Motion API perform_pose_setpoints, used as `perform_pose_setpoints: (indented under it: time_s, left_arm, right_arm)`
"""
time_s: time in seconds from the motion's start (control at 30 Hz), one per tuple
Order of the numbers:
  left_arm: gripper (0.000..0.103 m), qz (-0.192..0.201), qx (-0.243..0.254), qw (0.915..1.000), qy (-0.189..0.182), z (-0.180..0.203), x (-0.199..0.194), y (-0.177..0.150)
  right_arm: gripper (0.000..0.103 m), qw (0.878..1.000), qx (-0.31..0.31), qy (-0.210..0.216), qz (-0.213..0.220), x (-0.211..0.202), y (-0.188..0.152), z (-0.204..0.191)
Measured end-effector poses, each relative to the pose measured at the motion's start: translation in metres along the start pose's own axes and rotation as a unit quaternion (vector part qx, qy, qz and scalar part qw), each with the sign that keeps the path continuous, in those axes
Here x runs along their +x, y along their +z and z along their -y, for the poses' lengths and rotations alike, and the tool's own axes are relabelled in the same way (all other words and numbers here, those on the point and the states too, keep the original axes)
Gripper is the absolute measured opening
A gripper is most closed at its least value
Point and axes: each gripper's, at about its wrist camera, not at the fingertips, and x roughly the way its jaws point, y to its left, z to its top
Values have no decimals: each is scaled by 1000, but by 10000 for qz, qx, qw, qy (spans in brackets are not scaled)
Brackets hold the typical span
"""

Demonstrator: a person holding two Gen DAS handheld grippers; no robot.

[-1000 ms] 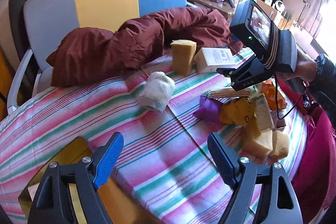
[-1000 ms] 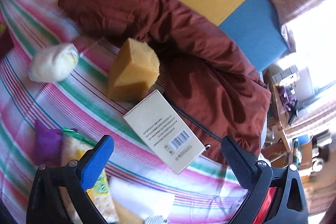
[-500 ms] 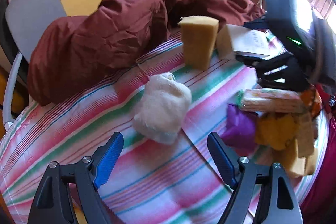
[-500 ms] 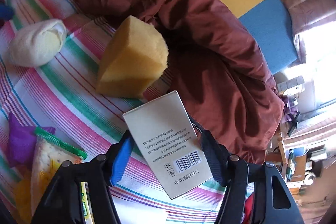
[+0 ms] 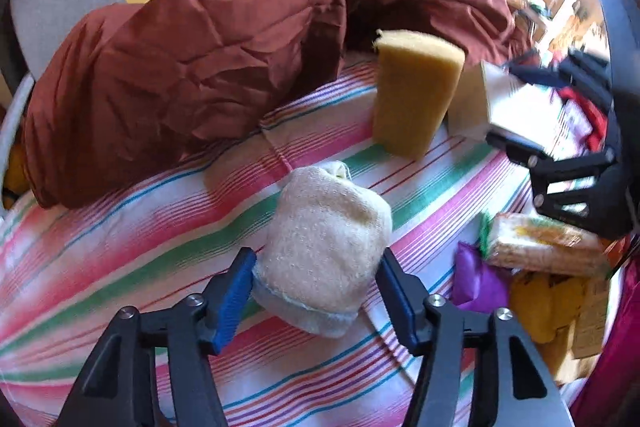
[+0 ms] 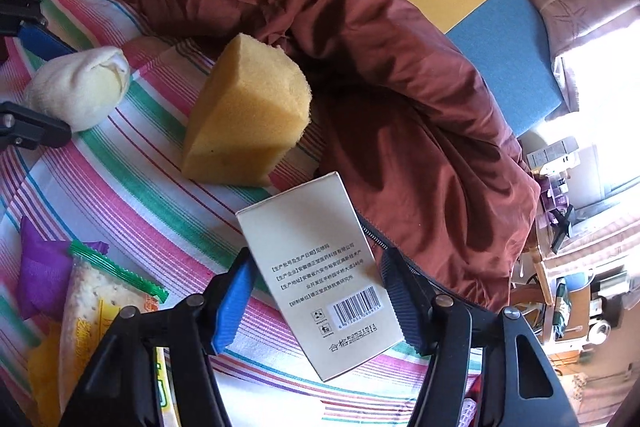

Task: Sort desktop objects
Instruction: 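Grasp the white cloth roll with left tool while right tool holds the barcode box, then set cloth roll in tray with left tool while right tool sets barcode box there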

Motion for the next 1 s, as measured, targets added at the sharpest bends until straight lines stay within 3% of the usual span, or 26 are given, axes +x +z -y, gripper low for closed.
perform_pose_setpoints:
  time_s: [0.2,0.37,0.6,0.8,1.0]
  left_arm:
    - [58,312,-222,9993,-48,-6,-34,-14]
    - [55,657,-236,9976,-29,-1,-75,-30]
    - [55,1132,-394,9927,-123,6,-134,-54]
    - [55,1494,-588,9870,-34,-2,-182,-92]
    - [55,1834,-967,9780,229,-28,-225,-150]
  right_arm:
    - [54,9997,247,78,5,-10,0,3]
    - [52,9990,437,71,90,-31,-1,3]
    - [52,9962,700,179,484,-94,11,-5]
    - [52,9880,934,732,991,-142,18,-28]
    - [52,9666,1274,1714,1418,-188,28,-75]
